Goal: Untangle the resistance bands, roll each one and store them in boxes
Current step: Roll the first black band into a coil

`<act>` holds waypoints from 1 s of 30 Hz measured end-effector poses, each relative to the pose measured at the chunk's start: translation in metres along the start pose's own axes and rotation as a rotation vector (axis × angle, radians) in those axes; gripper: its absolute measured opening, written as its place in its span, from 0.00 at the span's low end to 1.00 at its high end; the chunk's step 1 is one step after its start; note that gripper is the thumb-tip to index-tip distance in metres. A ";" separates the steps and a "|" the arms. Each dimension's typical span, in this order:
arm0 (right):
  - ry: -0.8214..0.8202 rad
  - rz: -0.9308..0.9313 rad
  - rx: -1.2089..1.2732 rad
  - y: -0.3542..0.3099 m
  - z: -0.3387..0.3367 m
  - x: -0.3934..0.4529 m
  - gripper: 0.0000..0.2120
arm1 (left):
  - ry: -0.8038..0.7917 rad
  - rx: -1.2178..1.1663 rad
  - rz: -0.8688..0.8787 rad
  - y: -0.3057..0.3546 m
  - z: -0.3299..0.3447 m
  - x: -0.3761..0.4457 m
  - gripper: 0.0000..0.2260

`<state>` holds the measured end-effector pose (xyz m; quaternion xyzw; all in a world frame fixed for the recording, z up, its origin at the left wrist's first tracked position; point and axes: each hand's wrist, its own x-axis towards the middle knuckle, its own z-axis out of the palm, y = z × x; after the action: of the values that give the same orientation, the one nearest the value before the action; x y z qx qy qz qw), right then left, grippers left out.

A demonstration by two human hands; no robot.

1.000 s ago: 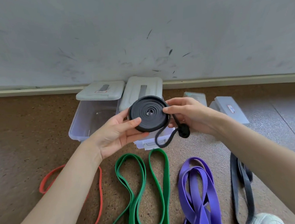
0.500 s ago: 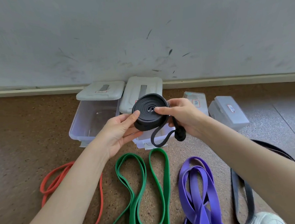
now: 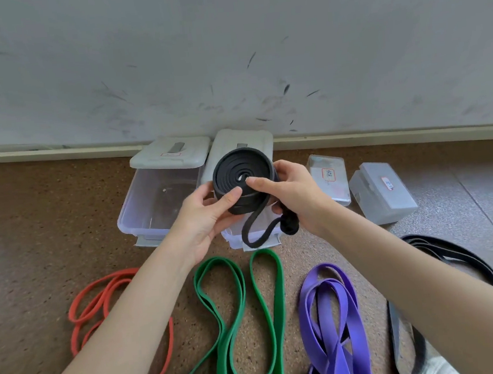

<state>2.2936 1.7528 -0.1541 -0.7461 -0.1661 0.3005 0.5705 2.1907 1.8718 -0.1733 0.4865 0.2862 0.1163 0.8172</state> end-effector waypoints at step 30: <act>-0.464 0.037 -0.193 -0.027 -0.041 -0.041 0.16 | -0.520 0.660 0.029 0.057 -0.014 -0.020 0.11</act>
<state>2.2912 1.7057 -0.1109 -0.7112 -0.3069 0.4566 0.4376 2.1716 1.9014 -0.1220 0.7392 0.0855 -0.0968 0.6610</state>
